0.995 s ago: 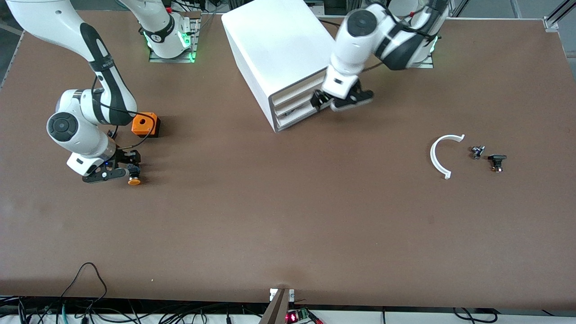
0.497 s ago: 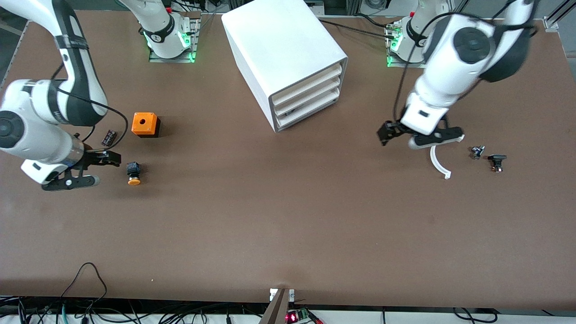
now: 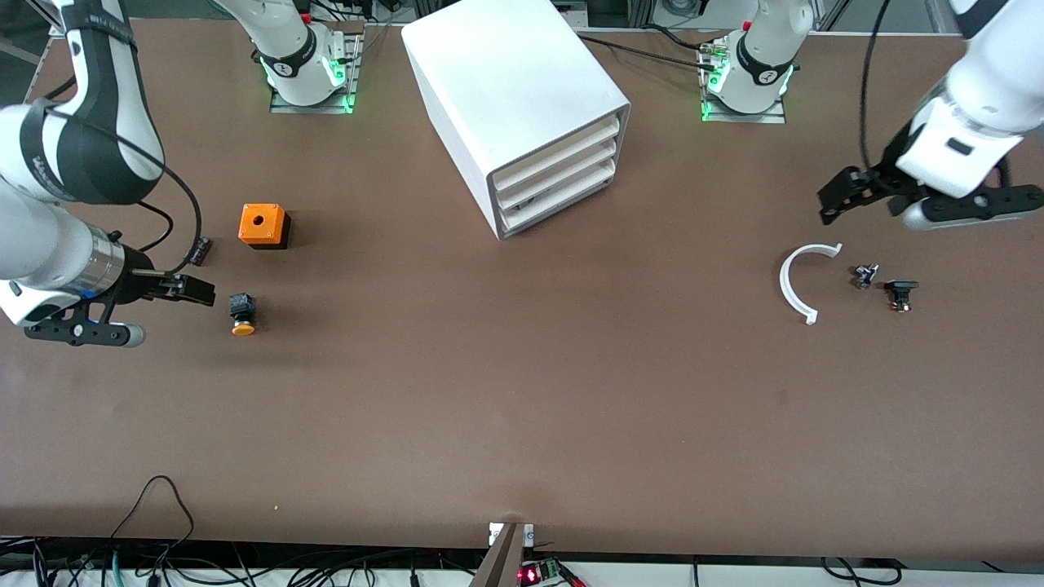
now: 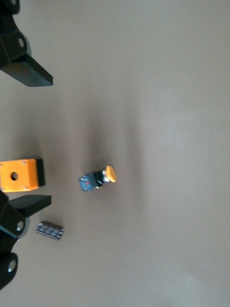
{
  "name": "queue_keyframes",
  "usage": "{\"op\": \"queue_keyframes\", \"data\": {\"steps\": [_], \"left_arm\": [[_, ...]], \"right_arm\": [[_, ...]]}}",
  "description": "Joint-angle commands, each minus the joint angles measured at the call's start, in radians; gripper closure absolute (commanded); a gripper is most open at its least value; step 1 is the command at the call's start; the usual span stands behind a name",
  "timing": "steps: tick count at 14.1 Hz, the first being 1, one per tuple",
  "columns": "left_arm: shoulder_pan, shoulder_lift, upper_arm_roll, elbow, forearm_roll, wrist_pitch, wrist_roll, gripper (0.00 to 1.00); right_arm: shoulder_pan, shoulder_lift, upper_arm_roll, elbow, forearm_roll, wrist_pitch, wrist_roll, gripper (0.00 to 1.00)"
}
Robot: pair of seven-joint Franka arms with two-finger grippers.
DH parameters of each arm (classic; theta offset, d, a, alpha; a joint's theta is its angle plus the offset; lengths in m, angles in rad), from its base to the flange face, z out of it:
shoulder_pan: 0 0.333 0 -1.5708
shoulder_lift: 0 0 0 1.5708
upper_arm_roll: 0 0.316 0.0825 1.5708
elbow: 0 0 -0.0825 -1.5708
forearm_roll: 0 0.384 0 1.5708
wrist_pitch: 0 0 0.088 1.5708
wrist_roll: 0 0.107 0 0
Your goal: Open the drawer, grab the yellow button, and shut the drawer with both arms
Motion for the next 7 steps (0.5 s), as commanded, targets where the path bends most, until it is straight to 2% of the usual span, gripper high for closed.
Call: {"op": "queue_keyframes", "data": {"steps": [1,2,4,7], "left_arm": [[-0.019,-0.014,0.033,0.002,-0.016,-0.031,0.047,0.00],[-0.019,-0.014,0.035,-0.001,-0.014,-0.031,0.048,0.00],[-0.007,-0.004,0.033,0.003,-0.016,-0.038,0.050,0.00],[-0.007,-0.002,0.030,0.005,-0.016,-0.043,0.050,0.00]], "right_arm": [[-0.011,-0.011,-0.009,0.102,0.000,-0.094,0.025,0.00],[-0.019,-0.022,-0.015,0.102,-0.005,-0.091,0.025,0.00],[-0.054,-0.060,-0.015,0.089,-0.075,-0.085,0.027,0.00],[-0.118,-0.137,-0.015,-0.011,-0.077,-0.071,0.001,0.00]]}}
